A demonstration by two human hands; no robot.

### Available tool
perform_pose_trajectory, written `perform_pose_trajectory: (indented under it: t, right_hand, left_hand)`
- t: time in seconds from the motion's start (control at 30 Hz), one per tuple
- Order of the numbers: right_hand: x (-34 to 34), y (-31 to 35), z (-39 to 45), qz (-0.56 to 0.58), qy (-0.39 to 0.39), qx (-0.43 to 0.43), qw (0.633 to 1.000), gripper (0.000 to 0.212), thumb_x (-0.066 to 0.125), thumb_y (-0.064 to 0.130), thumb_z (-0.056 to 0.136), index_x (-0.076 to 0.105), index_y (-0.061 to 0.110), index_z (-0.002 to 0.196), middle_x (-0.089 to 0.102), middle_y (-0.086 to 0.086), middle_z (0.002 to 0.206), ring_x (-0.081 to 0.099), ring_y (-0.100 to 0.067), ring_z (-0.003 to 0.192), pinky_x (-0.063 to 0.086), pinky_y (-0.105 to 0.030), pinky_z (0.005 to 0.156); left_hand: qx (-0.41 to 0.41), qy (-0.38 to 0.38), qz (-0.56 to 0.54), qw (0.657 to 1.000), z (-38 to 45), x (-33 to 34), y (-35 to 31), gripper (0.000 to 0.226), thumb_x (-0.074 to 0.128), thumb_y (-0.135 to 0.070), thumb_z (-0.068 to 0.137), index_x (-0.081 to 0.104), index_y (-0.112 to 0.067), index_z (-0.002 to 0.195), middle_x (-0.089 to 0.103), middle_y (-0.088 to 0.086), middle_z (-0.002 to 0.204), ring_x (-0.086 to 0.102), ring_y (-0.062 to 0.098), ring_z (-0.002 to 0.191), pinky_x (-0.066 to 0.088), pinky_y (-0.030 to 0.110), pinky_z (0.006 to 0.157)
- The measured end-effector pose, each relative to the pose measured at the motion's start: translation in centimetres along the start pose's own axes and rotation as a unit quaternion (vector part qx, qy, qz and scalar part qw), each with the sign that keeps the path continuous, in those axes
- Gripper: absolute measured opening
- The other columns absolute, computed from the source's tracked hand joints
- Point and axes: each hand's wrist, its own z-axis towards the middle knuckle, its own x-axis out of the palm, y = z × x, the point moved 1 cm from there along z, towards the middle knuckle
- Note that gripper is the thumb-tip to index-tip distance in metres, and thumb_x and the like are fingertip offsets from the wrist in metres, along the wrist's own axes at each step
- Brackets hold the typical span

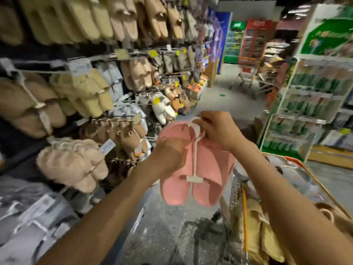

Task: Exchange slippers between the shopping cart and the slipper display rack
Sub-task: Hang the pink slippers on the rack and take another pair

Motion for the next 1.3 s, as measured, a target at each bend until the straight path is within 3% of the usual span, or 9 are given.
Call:
perform_pose_trajectory:
  t: [0.1,0.3,0.43,0.53,0.73,0.97,1.13,1.2,1.3]
  right_hand:
    - [4.6,7.5,3.9,0.061,0.047,-0.096,0.992,0.05,0.038,0.041,0.084,0.065,-0.001,0.079,0.065,-0.013,0.07,0.056,-0.023,0.064,0.023,-0.024,0.055]
    - [12.4,21.6,9.0,0.21,0.12,-0.105,0.965,0.026,0.052,0.024,0.092,0.065,0.002,0.086,0.066,-0.015,0.079,0.055,-0.022,0.069,0.047,-0.031,0.067]
    - [16.7,29.5,11.0,0.267,0.104,-0.17,0.943,0.024,0.06,0.01,0.087,0.066,0.013,0.065,0.061,0.002,0.062,0.056,0.001,0.06,0.039,-0.018,0.058]
    - [19.9,34.8,11.2,0.264,0.134,-0.221,0.929,0.016,0.057,0.004,0.087,0.068,0.003,0.076,0.057,0.009,0.065,0.049,0.009,0.062,0.032,-0.004,0.057]
    - [23.7,41.5,10.1,0.276,0.175,-0.266,0.907,0.022,0.05,0.01,0.082,0.072,0.011,0.082,0.063,-0.004,0.069,0.059,-0.017,0.063,0.036,-0.02,0.059]
    - [24.1,49.8,12.0,0.411,0.207,-0.26,0.849,0.03,0.06,0.016,0.088,0.056,0.021,0.059,0.044,0.008,0.041,0.048,-0.002,0.035,0.03,-0.011,0.036]
    - [23.5,54.6,12.8,0.427,0.213,-0.307,0.823,0.035,0.058,0.02,0.081,0.043,0.027,0.051,0.04,0.011,0.048,0.041,-0.003,0.041,0.032,-0.023,0.048]
    - [23.4,56.1,12.9,0.432,0.219,-0.33,0.81,0.031,0.06,0.022,0.078,0.046,0.023,0.05,0.038,0.01,0.046,0.039,0.001,0.043,0.028,-0.016,0.047]
    - [23.6,58.4,13.5,0.427,0.235,-0.335,0.807,0.021,0.064,0.016,0.084,0.062,0.003,0.069,0.048,-0.005,0.062,0.044,-0.011,0.065,0.032,-0.026,0.062]
  left_hand:
    - [-0.087,-0.058,0.016,0.994,-6.7,-3.6,6.1,0.045,0.033,-0.026,0.093,0.052,-0.021,0.133,0.057,0.008,0.131,0.05,0.027,0.123,0.037,0.032,0.104]
    - [-0.223,-0.126,0.033,0.966,-17.4,-9.9,15.9,0.063,0.027,-0.031,0.076,0.053,-0.017,0.132,0.052,0.011,0.138,0.044,0.025,0.13,0.033,0.029,0.109]
    - [-0.265,-0.214,0.02,0.94,-22.8,-13.0,19.6,0.052,0.021,-0.029,0.071,0.066,-0.005,0.083,0.064,0.014,0.091,0.055,0.025,0.088,0.044,0.04,0.086]
    - [-0.332,-0.174,0.078,0.924,-27.3,-13.9,21.9,0.062,0.021,-0.033,0.074,0.072,-0.008,0.098,0.07,0.016,0.096,0.065,0.029,0.091,0.048,0.029,0.081]
    - [-0.407,-0.113,0.053,0.905,-33.6,-14.2,25.0,0.056,0.021,-0.037,0.077,0.07,-0.012,0.084,0.071,0.014,0.084,0.065,0.033,0.078,0.051,0.032,0.067]
    - [-0.504,-0.199,0.098,0.835,-38.5,-18.6,25.6,0.044,0.032,-0.036,0.081,0.068,-0.013,0.094,0.07,0.011,0.098,0.06,0.032,0.095,0.045,0.033,0.074]
    - [-0.529,-0.251,0.123,0.802,-40.8,-21.0,25.9,0.053,0.029,-0.035,0.075,0.067,-0.016,0.106,0.064,0.006,0.121,0.055,0.029,0.111,0.044,0.031,0.088]
    - [-0.536,-0.271,0.113,0.791,-41.7,-21.5,26.5,0.053,0.03,-0.033,0.076,0.064,-0.014,0.111,0.06,0.009,0.127,0.052,0.031,0.116,0.04,0.03,0.093]
    - [-0.535,-0.264,0.118,0.794,-42.6,-22.1,27.2,0.048,0.032,-0.026,0.075,0.066,-0.006,0.1,0.065,0.017,0.112,0.056,0.028,0.103,0.027,0.02,0.076]
